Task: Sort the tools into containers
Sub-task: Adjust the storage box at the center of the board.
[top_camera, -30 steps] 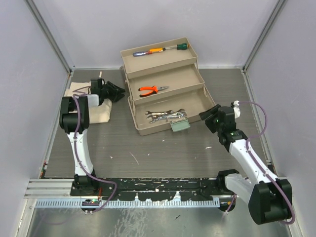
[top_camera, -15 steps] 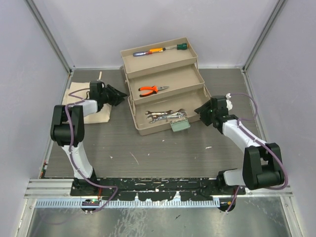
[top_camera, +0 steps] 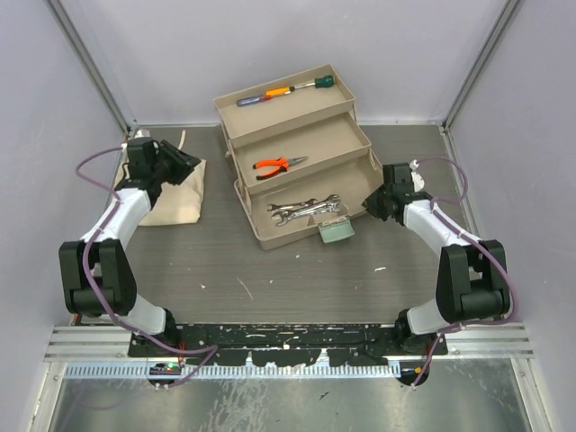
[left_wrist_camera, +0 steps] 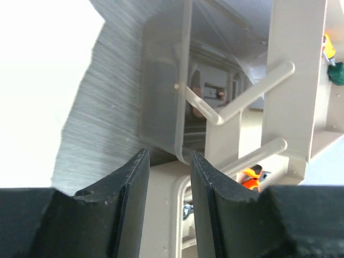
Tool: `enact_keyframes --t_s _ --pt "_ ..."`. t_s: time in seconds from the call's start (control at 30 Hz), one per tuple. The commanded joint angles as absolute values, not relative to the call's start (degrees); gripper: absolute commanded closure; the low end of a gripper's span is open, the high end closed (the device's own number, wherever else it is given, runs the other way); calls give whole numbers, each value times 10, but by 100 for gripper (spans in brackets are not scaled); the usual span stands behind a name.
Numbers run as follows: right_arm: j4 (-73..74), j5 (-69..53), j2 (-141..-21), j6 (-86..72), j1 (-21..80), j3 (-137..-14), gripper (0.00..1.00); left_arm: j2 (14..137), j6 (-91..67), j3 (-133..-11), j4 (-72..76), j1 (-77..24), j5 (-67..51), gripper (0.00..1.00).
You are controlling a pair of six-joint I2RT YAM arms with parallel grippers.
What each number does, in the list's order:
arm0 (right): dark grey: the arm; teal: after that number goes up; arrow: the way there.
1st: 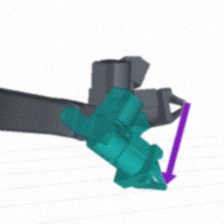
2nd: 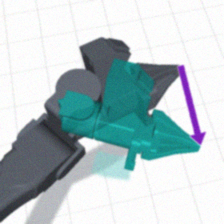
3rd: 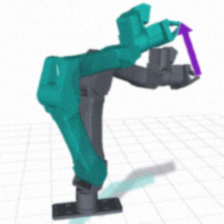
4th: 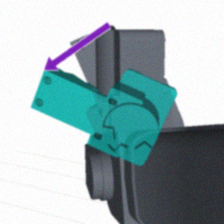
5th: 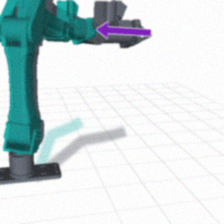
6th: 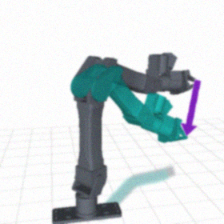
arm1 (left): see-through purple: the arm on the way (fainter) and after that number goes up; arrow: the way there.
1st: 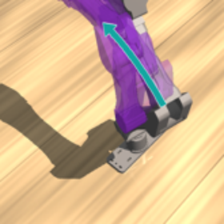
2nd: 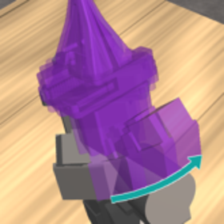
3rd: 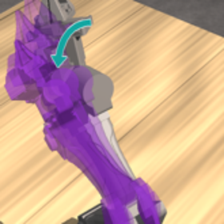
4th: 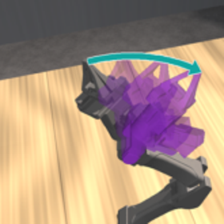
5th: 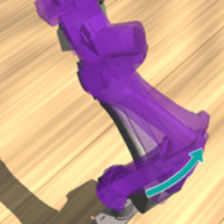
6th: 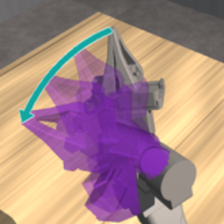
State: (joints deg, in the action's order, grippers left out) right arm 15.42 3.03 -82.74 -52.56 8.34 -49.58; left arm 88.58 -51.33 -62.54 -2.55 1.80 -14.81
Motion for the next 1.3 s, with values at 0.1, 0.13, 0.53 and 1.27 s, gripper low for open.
enact_keyframes --t_s 0.1,0.13,0.53,1.27 --pt "181 72 -884 -264 59 -584 98 792 -431 -593 -114 52 -101 59" --pt "189 71 -893 -246 54 -594 99 788 -426 -595 -124 55 -100 58" --pt "264 98 -1038 -127 -13 -783 99 806 -429 -591 -157 65 -138 57" --pt "293 -21 -1000 -147 -53 -906 57 980 -477 -650 82 75 -375 52"
